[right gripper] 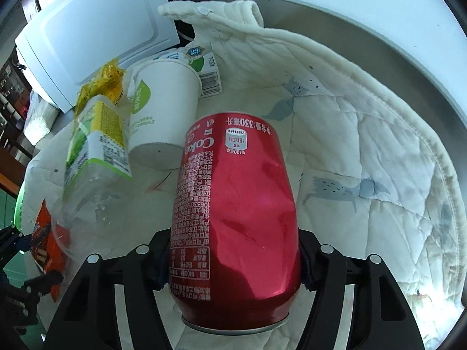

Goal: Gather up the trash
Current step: 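Grasp the red snack wrapper with the left tool while the right tool grasps the cola can, then carry wrapper and can to the green basket and open both tools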

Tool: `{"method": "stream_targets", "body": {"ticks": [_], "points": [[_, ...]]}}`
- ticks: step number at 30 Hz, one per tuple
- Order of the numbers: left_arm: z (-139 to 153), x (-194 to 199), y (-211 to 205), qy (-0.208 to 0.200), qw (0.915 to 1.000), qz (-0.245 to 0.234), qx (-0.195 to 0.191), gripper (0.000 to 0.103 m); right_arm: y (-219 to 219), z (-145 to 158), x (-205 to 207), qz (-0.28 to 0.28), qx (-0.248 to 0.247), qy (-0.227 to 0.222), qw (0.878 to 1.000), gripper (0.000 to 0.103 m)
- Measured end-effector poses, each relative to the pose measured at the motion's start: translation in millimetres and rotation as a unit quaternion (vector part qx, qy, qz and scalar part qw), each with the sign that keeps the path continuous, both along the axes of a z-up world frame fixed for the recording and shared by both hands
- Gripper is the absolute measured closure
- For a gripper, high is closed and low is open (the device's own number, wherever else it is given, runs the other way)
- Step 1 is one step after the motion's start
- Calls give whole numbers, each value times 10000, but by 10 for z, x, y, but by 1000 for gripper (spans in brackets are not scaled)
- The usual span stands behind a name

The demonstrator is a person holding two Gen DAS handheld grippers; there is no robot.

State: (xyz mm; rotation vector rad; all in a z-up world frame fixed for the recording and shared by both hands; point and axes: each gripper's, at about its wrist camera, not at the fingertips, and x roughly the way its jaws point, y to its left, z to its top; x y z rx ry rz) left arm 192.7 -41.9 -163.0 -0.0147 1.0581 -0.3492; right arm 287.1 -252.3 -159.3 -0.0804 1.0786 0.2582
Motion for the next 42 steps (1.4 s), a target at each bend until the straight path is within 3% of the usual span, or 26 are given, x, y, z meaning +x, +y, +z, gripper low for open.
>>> {"method": "stream_targets", "body": {"ticks": [8,16,22,26,32,39,42], "points": [[161,-153,158,-193,9994,190,-229,64,-34,151,-287,-41,153,-122,9998,41],[308,-306,373,-348,9972,470,-467,65,-35,373,-694,-10,432,-300,9986,41],[542,-551,726,-648,9920,846,-684,65,209,611,-1039,352,648,-496,9960,41],[713,-759,1136,-885,9852,1279,-724,65,547,740,-1162,790,836,-562,9918,41],[834,-1007,1946,-1051,9701,2148,-407,65,1358,828,-1287,1630,1003,-538,9800,41],[522,-1067,3049,-666,9455,3188,-16,64,2365,807,-1377,2455,1128,-351,9622,41],[328,-1068,3419,-465,9349,3519,79,57,2808,772,-1408,2763,1116,-286,9541,41]]}}
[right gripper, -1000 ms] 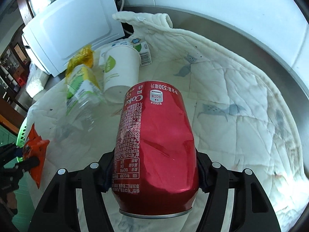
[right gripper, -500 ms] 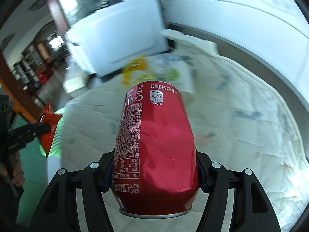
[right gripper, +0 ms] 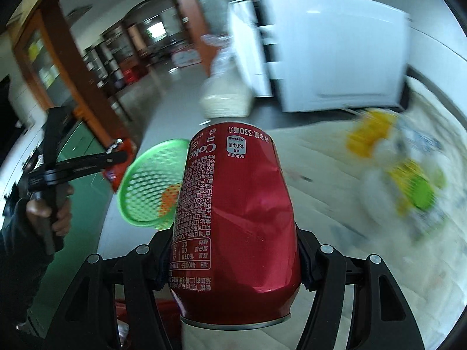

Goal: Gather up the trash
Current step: 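Carry wrapper and can to the green basket and open both tools, then move the right tool back to the mat and grasp the juice carton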

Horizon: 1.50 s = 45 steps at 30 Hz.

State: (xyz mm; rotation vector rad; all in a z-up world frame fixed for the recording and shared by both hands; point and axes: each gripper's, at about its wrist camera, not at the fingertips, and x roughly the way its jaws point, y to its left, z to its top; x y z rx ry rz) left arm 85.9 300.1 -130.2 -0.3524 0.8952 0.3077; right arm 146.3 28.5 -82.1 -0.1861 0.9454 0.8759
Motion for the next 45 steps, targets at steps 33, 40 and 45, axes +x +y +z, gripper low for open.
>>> {"method": "stream_targets", "body": {"ticks": [33,40,45], "points": [[-225,-654,694,-248,9930,1025,-539,20,2182,-624,-27,913,-126,192,9956,25],[-109,-549,484,-297,9946,843,-529,20,1807,-438,-97,871,-19,22,9962,22],[8,-503,310,-364,9958,699,-460,20,1447,-311,-91,624,31,-92,9980,21]]}}
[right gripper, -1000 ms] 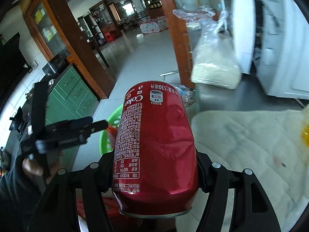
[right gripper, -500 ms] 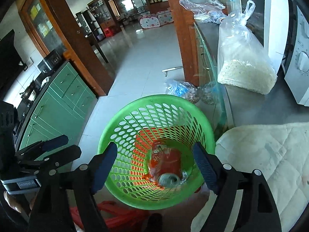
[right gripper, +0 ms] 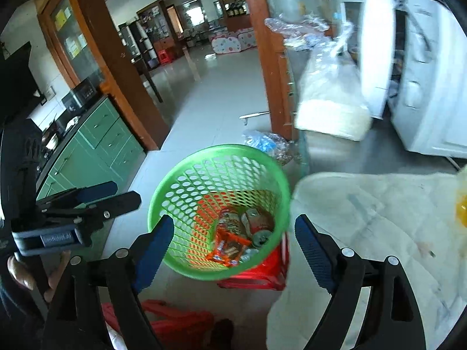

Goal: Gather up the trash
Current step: 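Move the right tool back to the mat and grasp the juice carton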

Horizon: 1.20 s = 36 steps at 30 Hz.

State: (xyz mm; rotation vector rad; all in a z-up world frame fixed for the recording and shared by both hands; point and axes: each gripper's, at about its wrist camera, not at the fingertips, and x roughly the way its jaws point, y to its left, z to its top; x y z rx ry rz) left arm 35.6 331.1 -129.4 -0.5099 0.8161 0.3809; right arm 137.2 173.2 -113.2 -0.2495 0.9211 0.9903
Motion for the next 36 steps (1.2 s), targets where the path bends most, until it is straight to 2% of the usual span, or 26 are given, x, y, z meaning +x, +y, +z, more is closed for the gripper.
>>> {"method": "stream_targets", "body": {"ticks": [6,9,14,21,28,31,36], "points": [[157,48,-224,-132,9997,-187,62,20,-687,84,44,-533,-101,-278,9981,19],[212,95,-377,-166,9993,-325,102,16,-1069,122,97,-831,-126,-349,9959,19],[244,211,-617,-164,9981,-582,134,16,-1696,201,330,-1410,-305,-520,9882,19],[233,351,-901,-104,9963,-842,113,16,-2299,272,820,-1916,-660,-727,9765,19],[194,436,-1055,-16,9952,-971,107,16,-2506,164,1407,-1887,-1270,-762,9708,20],[174,480,-1113,28,9944,-1047,107,16,-2511,51,1580,-1763,-1487,-691,9706,25],[141,561,-1205,93,9930,-1168,122,16,-2485,-119,1731,-1581,-1775,-610,9694,27]]}}
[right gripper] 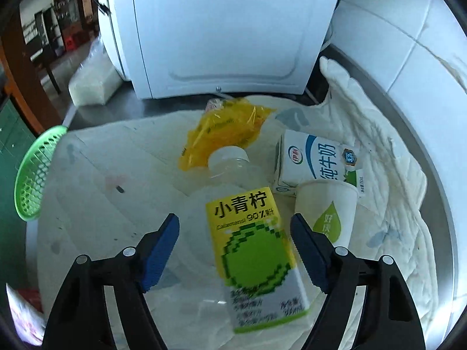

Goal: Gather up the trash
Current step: 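Move the right tool back to the mat and grasp the juice carton, then grasp the clear plastic cup with the left tool while the right tool holds the juice carton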

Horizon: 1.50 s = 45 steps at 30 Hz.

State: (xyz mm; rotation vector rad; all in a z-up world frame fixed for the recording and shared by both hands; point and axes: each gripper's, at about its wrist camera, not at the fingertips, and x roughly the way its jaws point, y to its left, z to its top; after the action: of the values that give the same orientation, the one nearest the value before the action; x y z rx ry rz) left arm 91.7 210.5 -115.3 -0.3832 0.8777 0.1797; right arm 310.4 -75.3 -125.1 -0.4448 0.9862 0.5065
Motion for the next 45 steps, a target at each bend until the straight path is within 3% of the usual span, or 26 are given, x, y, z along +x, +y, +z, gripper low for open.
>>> {"method": "stream_targets", "body": {"ticks": [7,12,20,28,35,45], "points": [[-75,120,-152,117,9998,-187,17,16,-15,-187,165,147,-379,131,9991,34],[-100,202,-289,136,9992,-380,12,16,-56,-277,178,189,-380,264,9987,45],[-36,404,-694,55,9956,-930,94,16,-213,-200,67,97,-16,256,9996,48],[45,720,-1182,-29,9893,-1457,-114,17,-526,57,-123,-76,401,139,9991,49],[105,946,-1855,-219,9711,-2370,156,17,-887,275,-333,-335,736,-5,9967,50],[-136,1289,-2619,-128,9388,-3404,511,17,-1362,362,-591,-689,981,-99,9927,50]]}}
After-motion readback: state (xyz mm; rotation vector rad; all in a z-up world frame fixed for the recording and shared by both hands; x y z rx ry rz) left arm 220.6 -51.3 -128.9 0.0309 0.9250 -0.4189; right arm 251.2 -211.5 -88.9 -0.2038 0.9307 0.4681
